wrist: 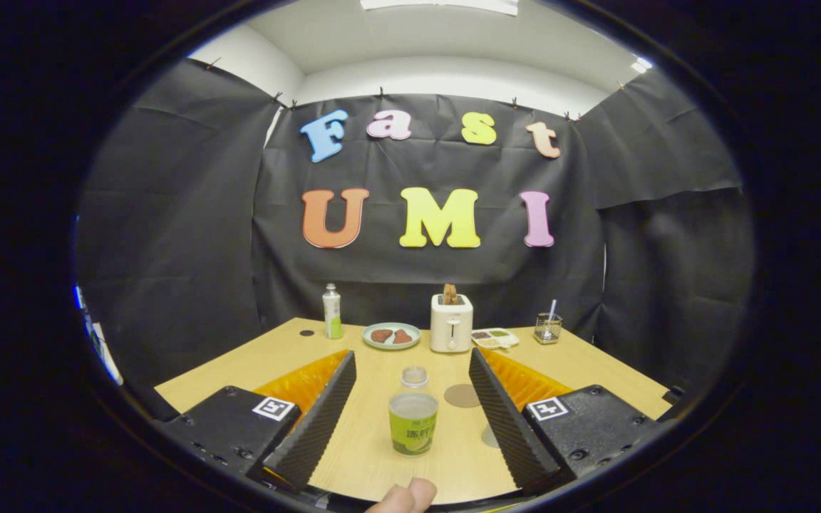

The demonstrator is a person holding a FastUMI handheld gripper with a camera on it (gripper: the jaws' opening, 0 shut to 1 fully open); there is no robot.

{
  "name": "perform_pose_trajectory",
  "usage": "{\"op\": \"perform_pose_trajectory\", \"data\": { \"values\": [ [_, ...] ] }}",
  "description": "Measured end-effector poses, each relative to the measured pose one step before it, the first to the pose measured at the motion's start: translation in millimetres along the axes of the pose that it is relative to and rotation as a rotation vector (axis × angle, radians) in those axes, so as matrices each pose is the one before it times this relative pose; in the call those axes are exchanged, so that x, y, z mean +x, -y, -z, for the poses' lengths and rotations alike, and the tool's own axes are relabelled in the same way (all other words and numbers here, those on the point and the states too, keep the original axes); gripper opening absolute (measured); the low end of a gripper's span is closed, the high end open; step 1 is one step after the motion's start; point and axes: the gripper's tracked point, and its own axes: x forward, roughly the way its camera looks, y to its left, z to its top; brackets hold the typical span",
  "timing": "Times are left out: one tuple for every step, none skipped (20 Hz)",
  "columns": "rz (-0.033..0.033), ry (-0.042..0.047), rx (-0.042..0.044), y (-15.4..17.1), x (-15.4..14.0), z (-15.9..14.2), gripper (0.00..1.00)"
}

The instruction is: Take the bottle from table, then pour the juice into the cup, finally place the bottle on the coaster

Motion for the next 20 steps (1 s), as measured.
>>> {"op": "perform_pose_trajectory", "data": {
  "values": [
    [0.0034,-0.0097,-0.00064,-1.08,5.69,9.54,1.0],
    [0.00426,-0.00958,-0.00462,-0.7,6.12,7.29,1.0],
    [0.00852,-0.01258,-0.00611,0.49,5.99,9.71,1.0],
    [0.0101,-0.00762,-0.00546,0.7,5.44,8.1,1.0],
    [0.0053,0.00017,-0.00005,-1.47,5.76,7.44,1.0],
    [0.00035,-0.00244,0.0047,-2.05,6.84,7.79,1.0],
    [0.00015,-0.00318,0.00231,-1.92,6.05,9.22,1.0],
    [0.00192,-0.00553,-0.00023,-0.84,6.41,8.42,1.0],
    [0.00349,-0.01169,-0.00497,-0.69,6.04,9.45,1.0],
    [0.00409,-0.0137,-0.00926,-0.34,7.2,8.78,1.0],
    [0.00197,-0.0147,-0.01317,-0.94,6.18,7.95,1.0],
    [0.00462,-0.00437,-0.01031,-0.68,4.13,4.88,1.0],
    [0.00824,-0.00105,-0.00746,1.02,3.62,2.54,1.0],
    [0.00996,-0.00037,-0.00512,1.16,3.46,1.76,1.0],
    [0.01312,0.00031,-0.00148,1.2,4.27,2.74,1.0],
    [0.00968,0.00091,-0.00224,0.75,4.03,1.34,1.0],
    [0.00962,-0.00361,-0.00271,-0.02,4.8,3.12,1.0],
    [0.00636,-0.00233,-0.00121,-0.16,3.96,1.36,1.0],
    [0.00664,0.00049,0.00406,0.95,3.42,2.16,1.0],
    [0.00038,0.00454,0.00368,-1.26,3.96,-1.07,1.0]
  ]
}}
